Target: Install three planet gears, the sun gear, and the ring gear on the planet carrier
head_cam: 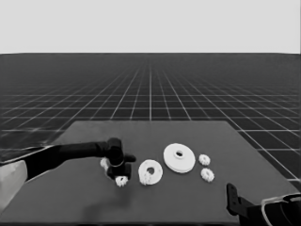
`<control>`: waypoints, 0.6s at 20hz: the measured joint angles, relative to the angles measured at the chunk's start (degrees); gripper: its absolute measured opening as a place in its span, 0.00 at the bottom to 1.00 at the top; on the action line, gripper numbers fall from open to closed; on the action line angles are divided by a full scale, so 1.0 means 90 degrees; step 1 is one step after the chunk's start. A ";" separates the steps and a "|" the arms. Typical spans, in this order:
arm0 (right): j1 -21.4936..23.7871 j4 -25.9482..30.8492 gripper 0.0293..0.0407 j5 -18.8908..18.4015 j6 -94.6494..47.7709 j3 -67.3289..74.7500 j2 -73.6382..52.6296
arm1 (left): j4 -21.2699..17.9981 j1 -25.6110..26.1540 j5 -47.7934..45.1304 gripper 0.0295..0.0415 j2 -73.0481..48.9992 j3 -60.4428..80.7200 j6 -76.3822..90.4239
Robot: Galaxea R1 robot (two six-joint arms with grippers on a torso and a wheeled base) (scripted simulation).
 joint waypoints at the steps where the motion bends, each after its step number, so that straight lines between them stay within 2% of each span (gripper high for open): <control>1: 0.0000 0.0000 0.81 0.0000 0.0000 0.0000 0.0000 | 0.0057 0.0062 -0.0034 0.75 0.0019 -0.0064 0.0034; 6: 0.0000 0.0000 0.81 0.0000 0.0000 0.0000 0.0000 | 0.0133 0.0137 -0.0080 0.75 0.0044 -0.0147 0.0078; 8: 0.0000 0.0000 0.81 0.0000 0.0000 0.0000 0.0000 | 0.0136 0.0140 -0.0082 0.15 0.0045 -0.0151 0.0080; 12: 0.0000 0.0000 0.81 0.0000 0.0000 0.0000 0.0000 | 0.0139 0.0138 -0.0082 0.14 0.0045 -0.0153 0.0081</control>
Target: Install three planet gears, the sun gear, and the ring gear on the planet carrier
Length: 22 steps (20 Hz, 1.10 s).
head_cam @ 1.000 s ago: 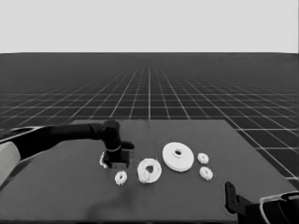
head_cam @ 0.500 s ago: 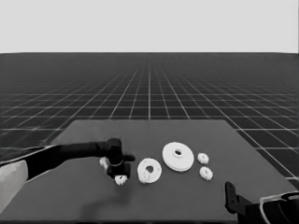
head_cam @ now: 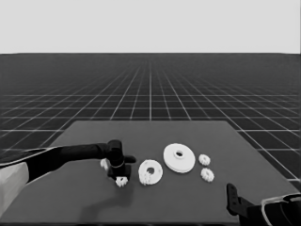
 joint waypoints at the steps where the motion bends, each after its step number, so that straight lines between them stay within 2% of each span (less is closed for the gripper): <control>1: 0.0000 0.0000 0.81 0.0000 0.0000 0.0000 0.0000 | 0.0000 0.0000 0.0000 0.14 0.0000 0.0000 0.0000; 4: 0.0000 0.0000 0.81 0.0000 0.0000 0.0000 0.0000 | 0.0000 0.0000 0.0000 0.14 0.0000 0.0000 0.0000; 6: 0.0000 0.0000 0.81 0.0000 0.0000 0.0000 0.0000 | -0.0812 -0.0837 0.0362 0.14 -0.0207 0.0704 -0.0396; 8: 0.0000 0.0000 0.81 0.0000 0.0000 0.0000 0.0000 | -0.1152 -0.1211 0.0427 0.14 -0.0236 0.0832 -0.0479; 14: 0.0000 0.0000 0.81 0.0000 0.0000 0.0000 0.0000 | -0.1332 -0.1387 0.0449 0.14 -0.0244 0.0864 -0.0501; 16: 0.0000 0.0000 0.81 0.0000 0.0000 0.0000 0.0000 | -0.1537 -0.1574 0.0384 0.14 0.1566 -0.1521 0.0029; 17: 0.0000 0.0000 0.81 0.0000 0.0000 0.0000 0.0000 | -0.1577 -0.1601 0.0343 0.14 0.2047 -0.2254 0.0318; 19: 0.0000 0.0000 0.81 0.0000 0.0000 0.0000 0.0000 | -0.1616 -0.1617 0.0295 0.14 0.2515 -0.3068 0.0672; 22: 0.0000 0.0000 0.81 0.0000 0.0000 0.0000 0.0000 | -0.1633 -0.1618 0.0272 0.14 0.2723 -0.3468 0.0856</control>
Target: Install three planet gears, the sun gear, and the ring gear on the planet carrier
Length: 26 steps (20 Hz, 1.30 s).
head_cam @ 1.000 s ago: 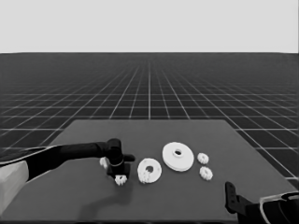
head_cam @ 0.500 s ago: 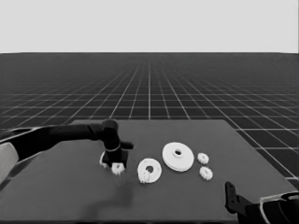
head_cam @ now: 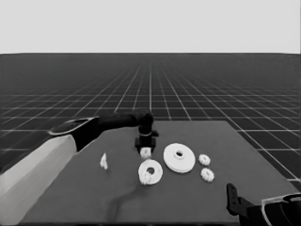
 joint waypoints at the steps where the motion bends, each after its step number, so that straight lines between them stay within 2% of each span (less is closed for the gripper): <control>1: 0.0000 0.0000 0.81 0.0000 0.0000 0.0000 0.0000 | -0.0002 0.0000 -0.0003 0.14 0.0022 -0.0045 0.0021; 2: 0.0000 0.0000 0.81 0.0000 0.0000 0.0000 0.0000 | -0.0003 0.0001 -0.0004 0.14 0.0035 -0.0072 0.0034; 3: 0.0000 0.0000 0.81 0.0000 0.0000 0.0000 0.0000 | 0.0343 0.0345 -0.0165 0.14 0.0114 -0.0309 0.0170; 5: 0.0000 0.0000 0.81 0.0000 0.0000 0.0000 0.0000 | 0.0644 0.0742 -0.0355 0.14 0.0227 -0.0653 0.0356; 12: 0.0000 0.0000 0.81 0.0000 0.0000 0.0000 0.0000 | 0.0785 0.0908 -0.0472 0.14 0.0304 -0.0879 0.0474; 14: 0.0000 0.0000 0.81 0.0000 0.0000 0.0000 0.0000 | 0.0787 0.0909 -0.0474 0.64 0.0305 -0.0883 0.0476; 15: 0.0000 0.0000 0.81 0.0000 0.0000 0.0000 0.0000 | 0.0788 0.0910 -0.0475 0.71 0.0305 -0.0884 0.0476; 17: 0.0000 0.0000 0.81 0.0000 0.0000 0.0000 0.0000 | 0.0788 0.0910 -0.0475 0.74 0.0306 -0.0884 0.0476; 22: 0.0000 0.0000 0.81 0.0000 0.0000 0.0000 0.0000 | 0.0788 0.0910 -0.0476 0.75 0.0306 -0.0885 0.0476; 24: 0.0000 0.0000 0.81 0.0000 0.0000 0.0000 0.0000 | 0.0306 0.0340 -0.0133 0.75 0.0091 -0.0249 0.0128; 26: 0.0000 0.0000 0.81 0.0000 0.0000 0.0000 0.0000 | 0.0106 0.0107 -0.0047 0.75 0.0060 -0.0139 0.0067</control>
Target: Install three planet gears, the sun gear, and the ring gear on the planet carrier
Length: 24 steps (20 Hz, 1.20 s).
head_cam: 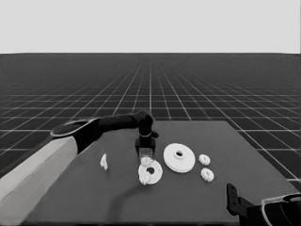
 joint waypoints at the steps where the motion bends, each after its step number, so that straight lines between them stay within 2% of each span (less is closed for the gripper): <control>1: 0.0000 0.0000 0.81 0.0000 0.0000 0.0000 0.0000 | -0.0045 -0.0047 0.0017 0.75 -0.0004 0.0015 -0.0009; 6: 0.0000 0.0000 0.81 0.0000 0.0000 0.0000 0.0000 | -0.0106 -0.0103 0.0038 0.75 -0.0007 0.0028 -0.0015; 7: 0.0000 0.0000 0.81 0.0000 0.0000 0.0000 0.0000 | 0.0323 -0.0601 -0.2101 0.94 -0.1697 0.2965 0.3047; 8: 0.0000 0.0000 0.81 0.0000 0.0000 0.0000 0.0000 | 0.0582 -0.1241 -0.3413 0.99 -0.4157 0.5560 0.5792; 9: 0.0000 0.0000 0.81 0.0000 0.0000 0.0000 0.0000 | 0.0737 -0.1628 -0.4176 0.88 -0.5963 0.7073 0.7443; 11: 0.0000 0.0000 0.81 0.0000 0.0000 0.0000 0.0000 | 0.0878 -0.1966 -0.4894 0.77 -0.7557 0.8524 0.8986; 16: 0.0000 0.0000 0.81 0.0000 0.0000 0.0000 0.0000 | 0.0949 -0.2133 -0.5248 0.75 -0.8295 0.9235 0.9745; 17: 0.1608 0.1920 0.91 -0.0886 0.2310 -0.1370 0.1010 | 0.0951 -0.2138 -0.5259 0.75 -0.8317 0.9256 0.9769; 18: 0.2084 0.2624 0.88 -0.1273 0.3361 -0.2775 0.1778 | 0.0952 -0.2142 -0.5265 0.75 -0.8329 0.9269 0.9783; 20: 0.2230 0.3132 0.82 -0.1632 0.4096 -0.4425 0.2583 | 0.0954 -0.2145 -0.5271 0.75 -0.8341 0.9280 0.9796; 24: 0.2247 0.3353 0.81 -0.1805 0.4336 -0.5376 0.3037 | 0.0954 -0.2146 -0.5274 0.75 -0.8346 0.9285 0.9802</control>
